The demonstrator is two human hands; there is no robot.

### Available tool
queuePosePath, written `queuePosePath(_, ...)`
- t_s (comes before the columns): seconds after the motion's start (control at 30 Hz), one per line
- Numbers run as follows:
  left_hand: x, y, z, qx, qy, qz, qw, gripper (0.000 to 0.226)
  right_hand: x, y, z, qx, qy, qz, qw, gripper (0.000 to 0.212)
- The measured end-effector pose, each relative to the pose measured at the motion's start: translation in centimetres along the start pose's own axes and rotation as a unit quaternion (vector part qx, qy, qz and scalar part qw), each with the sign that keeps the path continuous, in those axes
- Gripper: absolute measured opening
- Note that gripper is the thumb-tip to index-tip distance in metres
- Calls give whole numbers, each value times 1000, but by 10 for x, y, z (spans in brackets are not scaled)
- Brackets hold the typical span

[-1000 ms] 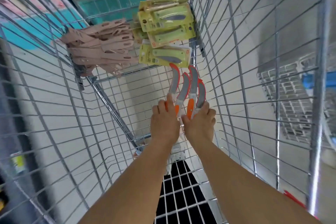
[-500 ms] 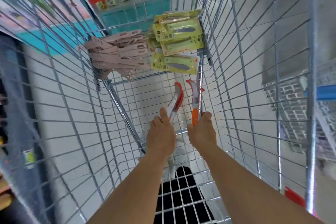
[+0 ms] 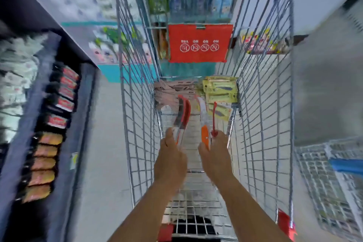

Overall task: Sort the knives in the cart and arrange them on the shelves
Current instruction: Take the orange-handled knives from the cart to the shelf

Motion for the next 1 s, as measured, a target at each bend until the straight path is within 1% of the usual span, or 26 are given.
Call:
queuePosePath(0.1, 23, 40, -14, 45, 2, -60, 997, 71, 21, 10, 43, 1, 65, 16, 998, 28)
queuePosePath(0.2, 53, 74, -23, 81, -3, -113, 990, 73, 47, 17, 80, -9, 133, 45, 990, 28)
queuePosePath(0.3, 84, 107, -25, 87, 13, -186, 979, 75, 72, 20, 114, 7, 200, 78, 977, 29)
queuePosePath(0.4, 118, 141, -22, 110, 34, -255, 960, 72, 101, 19, 142, 15, 262, 104, 959, 29)
queuePosePath(0.53, 169, 181, -11, 144, 26, -331, 932, 69, 148, 12, 171, 9, 355, 138, 924, 31)
queuePosePath(0.67, 224, 214, 9, 170, 38, -393, 903, 65, 197, -10, 188, 43, 394, 190, 898, 36)
queuePosePath(0.77, 268, 239, 31, 185, 25, -443, 877, 63, 242, -30, 201, 60, 436, 221, 870, 31)
queuePosePath(0.87, 310, 262, 61, 226, 31, -464, 856, 71, 293, -54, 216, 72, 477, 256, 838, 34)
queuePosePath(0.93, 343, 278, 82, 216, 44, -495, 840, 71, 332, -73, 227, 77, 503, 278, 814, 33)
queuePosePath(1.0, 381, 296, 104, 188, 67, -545, 814, 62, 373, -92, 238, 74, 530, 295, 792, 29)
Point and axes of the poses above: each hand's wrist, its own x-axis away from the middle knuckle, its own y-axis out of the back of the hand, z = x × y, the point moved 6 cm from there along -x, towards the middle knuckle, and after that the axes turned 10 degrees about x, right-handed, at the moved point
